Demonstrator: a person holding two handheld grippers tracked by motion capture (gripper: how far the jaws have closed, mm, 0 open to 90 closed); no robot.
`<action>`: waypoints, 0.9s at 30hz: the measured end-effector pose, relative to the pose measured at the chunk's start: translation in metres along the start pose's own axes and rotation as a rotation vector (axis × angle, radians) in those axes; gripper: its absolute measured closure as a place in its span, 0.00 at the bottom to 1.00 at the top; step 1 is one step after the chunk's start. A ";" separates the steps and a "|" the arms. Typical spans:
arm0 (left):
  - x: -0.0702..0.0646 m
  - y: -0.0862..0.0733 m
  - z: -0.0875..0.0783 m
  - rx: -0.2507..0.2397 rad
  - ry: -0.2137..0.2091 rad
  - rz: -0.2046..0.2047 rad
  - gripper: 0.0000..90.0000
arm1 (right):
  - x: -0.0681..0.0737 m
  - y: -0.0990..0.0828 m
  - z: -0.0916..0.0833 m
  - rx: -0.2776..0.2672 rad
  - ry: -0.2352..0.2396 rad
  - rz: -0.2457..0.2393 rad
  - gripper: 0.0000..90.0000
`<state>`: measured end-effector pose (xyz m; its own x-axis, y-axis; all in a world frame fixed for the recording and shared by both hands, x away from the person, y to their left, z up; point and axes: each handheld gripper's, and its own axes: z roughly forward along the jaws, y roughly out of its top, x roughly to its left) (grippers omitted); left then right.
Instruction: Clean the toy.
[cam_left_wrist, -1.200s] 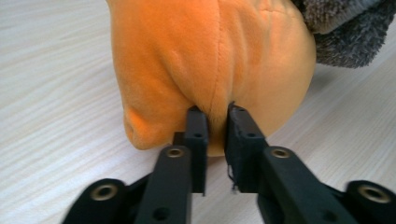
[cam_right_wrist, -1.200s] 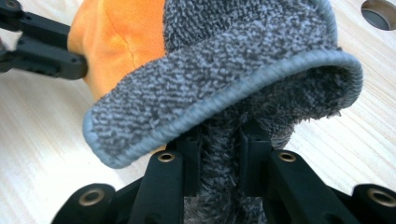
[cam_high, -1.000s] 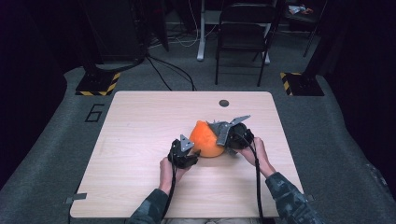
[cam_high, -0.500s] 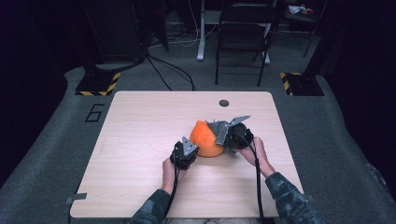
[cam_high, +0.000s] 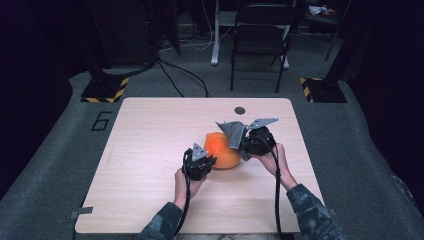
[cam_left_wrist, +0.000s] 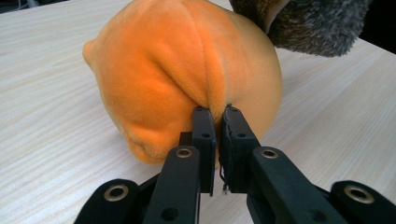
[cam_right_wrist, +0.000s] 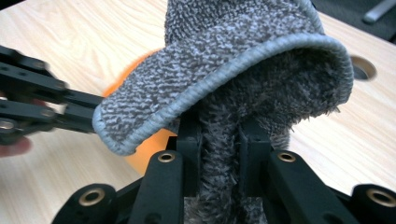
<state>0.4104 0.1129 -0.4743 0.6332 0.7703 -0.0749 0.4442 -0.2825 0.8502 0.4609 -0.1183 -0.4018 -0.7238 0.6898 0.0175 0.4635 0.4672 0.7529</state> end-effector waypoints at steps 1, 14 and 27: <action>0.000 -0.001 0.000 -0.005 -0.002 -0.004 0.95 | 0.003 0.001 0.002 -0.006 0.006 -0.016 0.82; -0.003 -0.003 0.004 0.024 -0.011 0.035 0.94 | 0.003 -0.006 0.025 0.083 -0.040 -0.051 0.82; 0.004 -0.006 0.005 0.040 -0.009 0.022 0.94 | -0.032 -0.036 0.046 0.211 -0.053 0.072 0.81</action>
<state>0.4134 0.1145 -0.4826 0.6489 0.7584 -0.0612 0.4550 -0.3224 0.8301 0.4906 -0.1317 -0.4594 -0.6597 0.7510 0.0277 0.6137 0.5170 0.5967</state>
